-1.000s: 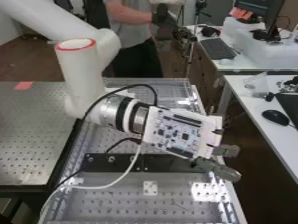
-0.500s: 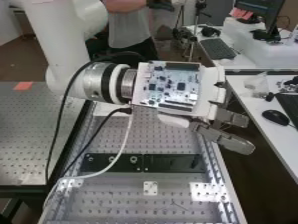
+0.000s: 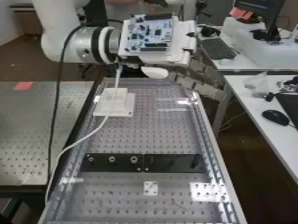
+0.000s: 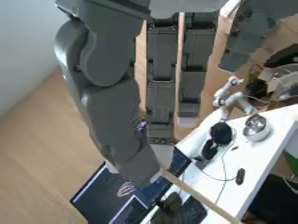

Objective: Grab the chopstick and place it in the clear container

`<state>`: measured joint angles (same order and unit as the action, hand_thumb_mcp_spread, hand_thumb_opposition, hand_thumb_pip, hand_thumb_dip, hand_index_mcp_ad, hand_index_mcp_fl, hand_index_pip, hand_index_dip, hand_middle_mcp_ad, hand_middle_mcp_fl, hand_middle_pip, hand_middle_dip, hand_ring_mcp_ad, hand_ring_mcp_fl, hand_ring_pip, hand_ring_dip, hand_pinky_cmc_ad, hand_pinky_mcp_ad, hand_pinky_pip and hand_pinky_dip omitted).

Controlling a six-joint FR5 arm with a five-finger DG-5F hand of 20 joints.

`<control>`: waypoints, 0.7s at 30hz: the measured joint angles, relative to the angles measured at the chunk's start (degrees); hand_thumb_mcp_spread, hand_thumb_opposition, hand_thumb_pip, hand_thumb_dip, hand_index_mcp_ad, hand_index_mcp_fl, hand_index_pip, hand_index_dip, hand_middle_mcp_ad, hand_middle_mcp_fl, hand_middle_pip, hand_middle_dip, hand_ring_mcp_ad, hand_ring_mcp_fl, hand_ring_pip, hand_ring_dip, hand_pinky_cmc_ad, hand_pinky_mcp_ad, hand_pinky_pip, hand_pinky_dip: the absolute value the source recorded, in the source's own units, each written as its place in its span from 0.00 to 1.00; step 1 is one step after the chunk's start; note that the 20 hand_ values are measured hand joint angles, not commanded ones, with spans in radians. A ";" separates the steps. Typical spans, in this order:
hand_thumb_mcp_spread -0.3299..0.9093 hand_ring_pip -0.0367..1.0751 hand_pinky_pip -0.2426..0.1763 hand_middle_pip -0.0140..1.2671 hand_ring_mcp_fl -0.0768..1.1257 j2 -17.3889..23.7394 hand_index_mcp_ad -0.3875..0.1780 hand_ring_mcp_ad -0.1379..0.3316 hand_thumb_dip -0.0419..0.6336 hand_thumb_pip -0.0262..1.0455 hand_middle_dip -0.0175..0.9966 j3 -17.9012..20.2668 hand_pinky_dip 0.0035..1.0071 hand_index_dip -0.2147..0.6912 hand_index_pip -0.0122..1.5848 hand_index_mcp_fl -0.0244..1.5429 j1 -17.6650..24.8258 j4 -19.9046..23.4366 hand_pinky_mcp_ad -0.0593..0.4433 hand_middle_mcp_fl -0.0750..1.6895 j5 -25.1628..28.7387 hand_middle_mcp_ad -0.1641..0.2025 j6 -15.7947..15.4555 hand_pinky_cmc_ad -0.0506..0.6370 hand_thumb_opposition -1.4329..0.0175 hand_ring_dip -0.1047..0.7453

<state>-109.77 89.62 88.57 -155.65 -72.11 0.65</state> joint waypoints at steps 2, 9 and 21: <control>0.92 0.14 0.55 0.16 0.63 0.56 0.38 0.44 0.51 0.44 0.66 0.74 0.15 0.68 0.19 0.85 1.87 -0.47 0.68 0.80 2.15 0.59 0.22 0.60 0.23 0.67; 0.92 0.14 0.55 0.16 0.64 1.52 0.39 0.44 0.51 0.44 0.66 2.17 0.15 0.69 0.19 0.85 10.17 -3.06 0.68 0.80 12.29 0.59 2.18 0.60 0.23 0.67; 0.92 0.14 0.55 0.16 0.64 -0.79 0.38 0.44 0.51 0.44 0.67 0.04 0.15 0.71 0.18 0.86 23.82 -8.31 0.67 0.80 27.10 0.60 6.80 0.60 0.24 0.67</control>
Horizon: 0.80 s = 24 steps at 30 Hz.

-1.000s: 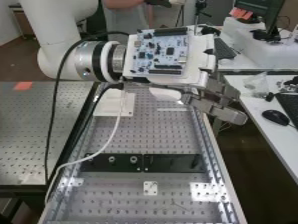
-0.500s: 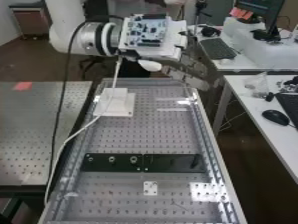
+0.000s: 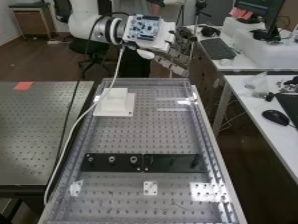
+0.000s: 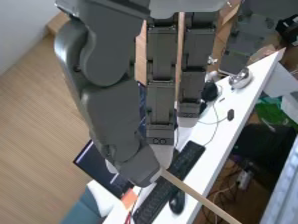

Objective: Grab the chopstick and place it in the clear container

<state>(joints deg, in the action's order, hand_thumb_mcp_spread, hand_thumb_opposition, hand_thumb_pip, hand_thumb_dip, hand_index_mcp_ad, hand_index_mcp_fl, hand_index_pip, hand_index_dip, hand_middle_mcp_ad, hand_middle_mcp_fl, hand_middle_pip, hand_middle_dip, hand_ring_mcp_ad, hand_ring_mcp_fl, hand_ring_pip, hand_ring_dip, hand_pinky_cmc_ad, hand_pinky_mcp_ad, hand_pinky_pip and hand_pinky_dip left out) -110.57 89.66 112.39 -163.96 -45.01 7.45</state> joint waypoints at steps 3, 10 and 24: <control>0.92 0.14 0.55 0.16 0.64 -1.47 0.38 0.43 0.51 0.44 0.66 -1.63 0.15 0.71 0.18 0.86 2.98 -3.05 0.67 0.80 2.53 0.60 1.92 0.60 0.24 0.67; 0.92 0.14 0.55 0.16 0.64 -5.21 0.39 0.43 0.51 0.44 0.66 -7.85 0.15 0.71 0.18 0.86 3.88 -13.68 0.67 0.80 1.09 0.60 6.31 0.60 0.24 0.67; 0.92 0.14 0.57 0.16 0.65 -14.46 0.38 0.41 0.51 0.44 0.66 -22.49 0.17 0.71 0.18 0.86 1.32 -35.47 0.68 0.80 -9.34 0.60 7.61 0.60 0.24 0.66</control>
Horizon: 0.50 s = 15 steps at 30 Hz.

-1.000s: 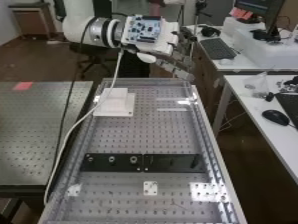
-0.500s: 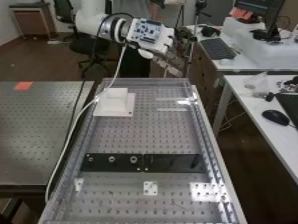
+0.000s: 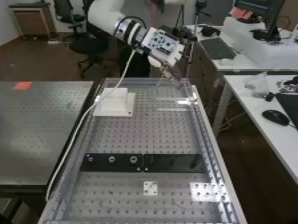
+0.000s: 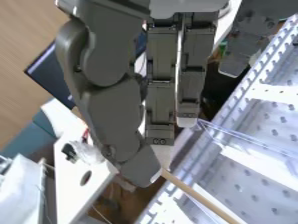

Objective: Grab the chopstick and place it in the clear container

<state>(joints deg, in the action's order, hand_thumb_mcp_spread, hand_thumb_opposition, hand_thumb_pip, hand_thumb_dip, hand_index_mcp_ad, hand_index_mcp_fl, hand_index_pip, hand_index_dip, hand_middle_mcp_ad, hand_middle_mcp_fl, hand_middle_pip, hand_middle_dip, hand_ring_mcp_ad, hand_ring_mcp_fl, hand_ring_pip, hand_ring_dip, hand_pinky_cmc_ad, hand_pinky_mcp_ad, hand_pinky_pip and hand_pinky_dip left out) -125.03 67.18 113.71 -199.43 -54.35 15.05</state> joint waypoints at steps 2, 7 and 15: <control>0.92 0.14 0.57 0.16 0.65 -0.67 0.38 0.41 0.51 0.44 0.66 -1.12 0.17 0.71 0.18 0.86 -0.16 -1.42 0.68 0.80 -0.53 0.60 -0.78 0.60 0.24 0.66; 0.92 0.14 0.57 0.16 0.65 -2.36 0.39 0.41 0.51 0.44 0.66 -4.06 0.17 0.71 0.18 0.86 -0.61 -5.83 0.68 0.80 -1.12 0.60 -3.24 0.59 0.24 0.66; 0.92 0.14 0.57 0.16 0.67 -3.88 0.38 0.40 0.51 0.44 0.65 -4.94 0.17 0.71 0.18 0.86 -1.35 -7.78 0.67 0.80 0.46 0.60 -3.65 0.60 0.24 0.66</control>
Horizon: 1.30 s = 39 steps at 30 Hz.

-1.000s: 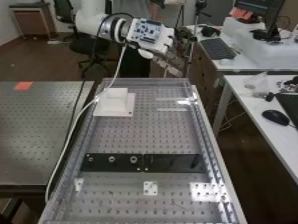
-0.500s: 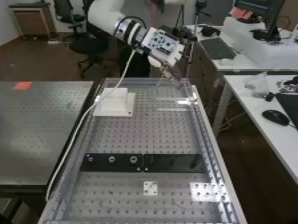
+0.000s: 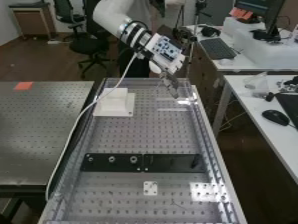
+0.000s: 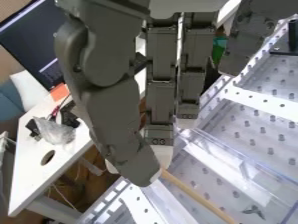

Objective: Grab the chopstick and place it in the clear container

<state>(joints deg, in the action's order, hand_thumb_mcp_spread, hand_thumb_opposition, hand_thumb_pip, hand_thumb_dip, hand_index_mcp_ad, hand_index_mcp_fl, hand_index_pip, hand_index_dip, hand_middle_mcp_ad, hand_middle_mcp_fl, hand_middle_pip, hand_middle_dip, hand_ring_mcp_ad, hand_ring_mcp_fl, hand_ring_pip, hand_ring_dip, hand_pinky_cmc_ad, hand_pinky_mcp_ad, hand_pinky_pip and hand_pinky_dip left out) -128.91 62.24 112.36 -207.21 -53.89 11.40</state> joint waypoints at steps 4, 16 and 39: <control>0.92 0.14 0.57 0.16 0.67 -0.21 0.39 0.40 0.51 0.44 0.65 0.60 0.17 0.71 0.18 0.86 -0.24 1.13 0.67 0.80 1.82 0.60 1.40 0.60 0.24 0.66; 0.92 0.14 0.59 0.16 0.67 -3.17 0.39 0.40 0.53 0.44 0.65 -1.28 0.17 0.71 0.18 0.85 -1.17 1.69 0.68 0.80 3.80 0.60 5.09 0.60 0.24 0.66; 0.84 0.13 0.58 0.15 0.60 -6.68 0.39 0.41 0.53 0.40 0.65 -4.36 0.17 0.71 0.17 0.79 -2.08 -3.87 0.68 0.80 2.32 0.59 7.23 0.59 0.26 0.66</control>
<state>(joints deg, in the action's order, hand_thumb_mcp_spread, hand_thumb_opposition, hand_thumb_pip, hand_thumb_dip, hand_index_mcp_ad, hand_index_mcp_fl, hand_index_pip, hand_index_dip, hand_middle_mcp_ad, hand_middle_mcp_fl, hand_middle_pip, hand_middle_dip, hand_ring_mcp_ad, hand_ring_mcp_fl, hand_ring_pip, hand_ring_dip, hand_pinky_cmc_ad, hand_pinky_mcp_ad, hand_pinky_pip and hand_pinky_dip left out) -135.58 57.88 110.28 -211.08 -51.57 18.64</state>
